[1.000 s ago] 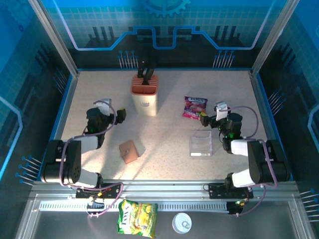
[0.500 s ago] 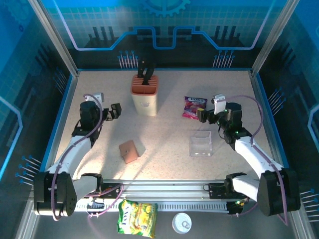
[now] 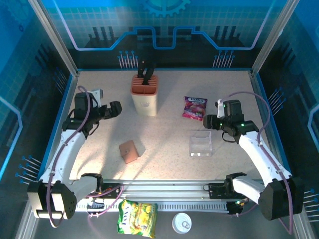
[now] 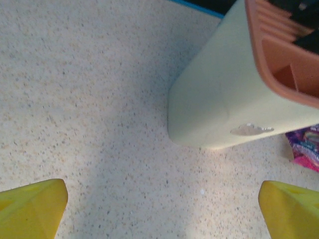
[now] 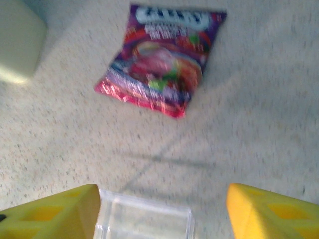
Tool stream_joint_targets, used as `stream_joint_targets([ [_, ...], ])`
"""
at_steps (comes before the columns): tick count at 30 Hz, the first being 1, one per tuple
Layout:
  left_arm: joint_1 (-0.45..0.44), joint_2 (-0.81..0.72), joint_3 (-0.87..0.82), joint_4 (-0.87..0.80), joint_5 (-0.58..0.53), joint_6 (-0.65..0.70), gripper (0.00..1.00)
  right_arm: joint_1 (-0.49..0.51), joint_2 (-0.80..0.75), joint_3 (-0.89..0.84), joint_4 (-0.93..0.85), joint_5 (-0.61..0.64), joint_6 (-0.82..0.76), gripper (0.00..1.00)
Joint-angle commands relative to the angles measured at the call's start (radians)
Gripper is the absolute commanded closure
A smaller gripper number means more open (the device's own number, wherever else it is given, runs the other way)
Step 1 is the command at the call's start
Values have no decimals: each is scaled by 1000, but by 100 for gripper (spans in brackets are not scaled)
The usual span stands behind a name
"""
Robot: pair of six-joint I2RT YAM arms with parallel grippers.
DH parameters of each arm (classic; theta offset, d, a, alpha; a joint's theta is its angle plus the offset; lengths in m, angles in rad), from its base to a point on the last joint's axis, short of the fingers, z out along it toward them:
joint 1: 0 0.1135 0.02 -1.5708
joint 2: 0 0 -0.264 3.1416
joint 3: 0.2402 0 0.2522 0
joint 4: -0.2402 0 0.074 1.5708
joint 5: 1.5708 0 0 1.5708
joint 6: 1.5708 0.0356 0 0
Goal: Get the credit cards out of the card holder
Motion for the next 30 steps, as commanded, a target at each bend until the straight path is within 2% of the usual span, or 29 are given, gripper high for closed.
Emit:
stream_joint_targets([
  [1,-7,1,-38,-28,40,39,1,13,-25,-18,-132,31,48,37],
  [5,-6,13,-43,-27,12,59,1,12,-42,-57,-138,38,57,48],
  [12,-6,39,-38,-42,19,53,1,31,14,-75,-128,34,84,65],
  [18,-6,24,-43,-36,10,56,1,40,83,-78,-108,25,74,72],
  [30,-6,0,-48,-39,11,57,1,46,132,-90,-79,18,69,77],
])
